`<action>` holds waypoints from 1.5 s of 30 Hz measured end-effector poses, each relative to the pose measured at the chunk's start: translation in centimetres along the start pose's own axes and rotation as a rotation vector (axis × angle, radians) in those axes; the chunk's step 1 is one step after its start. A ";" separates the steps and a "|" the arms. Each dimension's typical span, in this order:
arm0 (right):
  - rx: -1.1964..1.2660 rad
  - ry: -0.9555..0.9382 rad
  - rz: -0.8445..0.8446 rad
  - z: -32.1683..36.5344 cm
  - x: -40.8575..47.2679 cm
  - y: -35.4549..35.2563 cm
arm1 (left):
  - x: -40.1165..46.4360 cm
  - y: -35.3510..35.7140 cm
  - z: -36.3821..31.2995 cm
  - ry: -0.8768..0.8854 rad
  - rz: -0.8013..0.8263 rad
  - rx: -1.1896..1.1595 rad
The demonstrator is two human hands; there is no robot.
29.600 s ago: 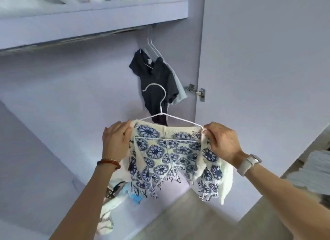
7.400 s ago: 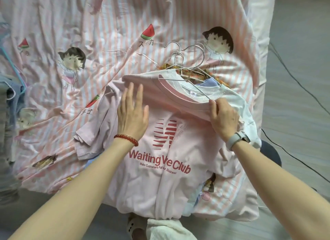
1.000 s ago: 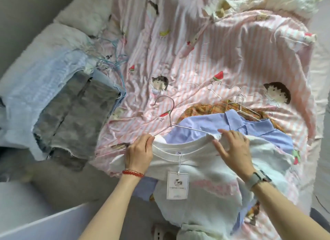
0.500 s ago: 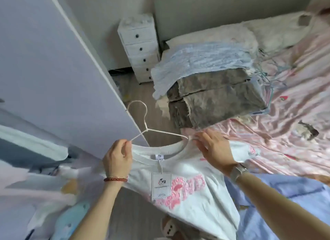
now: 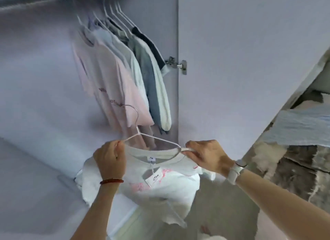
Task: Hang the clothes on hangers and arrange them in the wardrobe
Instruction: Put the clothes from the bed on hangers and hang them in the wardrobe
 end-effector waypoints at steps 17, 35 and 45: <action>0.543 0.132 -0.204 10.4 31.4 2.1 | 18.8 -14.1 -4.4 0.356 -0.670 0.554; 0.547 0.104 -0.078 10.8 38.3 4.0 | 25.8 -14.4 -4.7 0.259 -0.587 0.830; 0.069 -0.128 -0.338 5.8 22.9 0.5 | 15.3 -3.5 -2.4 0.168 -0.185 0.503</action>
Point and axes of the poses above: each hand's wrist, its own x-axis towards the middle knuckle, its own y-axis out of the palm, z = x × y, the point moved 6 cm from there along x, towards the middle knuckle, and after that the axes turned 2 degrees about y, right-handed, at the moved point
